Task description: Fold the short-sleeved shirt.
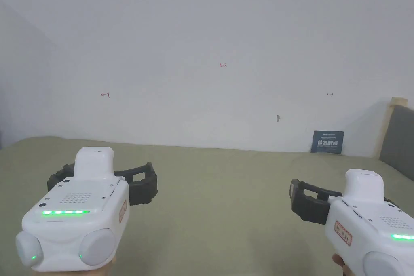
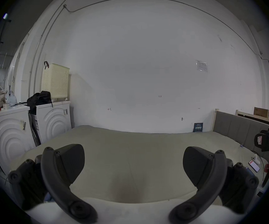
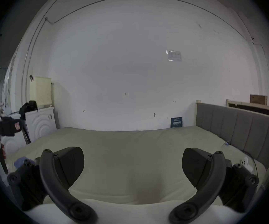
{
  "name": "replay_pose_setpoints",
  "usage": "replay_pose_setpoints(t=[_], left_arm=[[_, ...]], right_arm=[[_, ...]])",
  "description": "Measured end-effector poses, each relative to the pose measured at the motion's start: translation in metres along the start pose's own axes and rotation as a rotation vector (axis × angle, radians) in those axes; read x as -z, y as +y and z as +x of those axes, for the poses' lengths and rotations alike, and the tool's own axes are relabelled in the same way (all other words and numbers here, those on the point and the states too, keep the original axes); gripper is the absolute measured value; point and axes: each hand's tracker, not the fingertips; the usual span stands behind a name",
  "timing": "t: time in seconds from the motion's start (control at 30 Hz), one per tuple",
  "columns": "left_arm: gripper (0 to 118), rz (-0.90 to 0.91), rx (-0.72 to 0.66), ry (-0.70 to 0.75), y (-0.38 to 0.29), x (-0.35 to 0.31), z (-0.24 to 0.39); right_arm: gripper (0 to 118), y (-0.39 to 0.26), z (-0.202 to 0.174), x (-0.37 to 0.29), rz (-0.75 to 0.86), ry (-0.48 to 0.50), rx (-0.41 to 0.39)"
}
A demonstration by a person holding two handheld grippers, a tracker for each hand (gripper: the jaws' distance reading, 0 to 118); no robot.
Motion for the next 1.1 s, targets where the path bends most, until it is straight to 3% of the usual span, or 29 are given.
replay_pose_setpoints(t=[0.07,0.23,0.43,0.6,0.77,0.9,1.1], left_arm=[[118,-0.002,-0.002,0.000,0.000,0.000,0.001],[118,-0.015,-0.002,0.007,0.001,0.001,0.003],[118,-0.006,-0.006,0.001,0.004,0.001,0.004],[118,-0.018,-0.011,0.014,0.005,0.004,0.002],[118,-0.030,-0.020,0.013,0.004,0.004,0.003],[118,-0.029,-0.010,0.015,0.001,0.003,0.005],[118,-0.036,-0.005,0.008,-0.001,0.001,0.006]], right_arm=[[118,0.003,-0.003,0.004,-0.024,-0.053,0.015],[118,0.007,-0.008,0.011,-0.067,0.007,-0.053],[118,0.008,-0.013,0.013,-0.142,0.025,-0.081],[118,0.002,-0.016,0.017,-0.168,-0.061,-0.150],[118,0.005,-0.013,0.017,-0.183,-0.008,-0.093],[118,0.009,-0.015,0.017,-0.188,-0.061,-0.076],[118,0.011,-0.012,0.016,-0.183,-0.033,-0.035]])
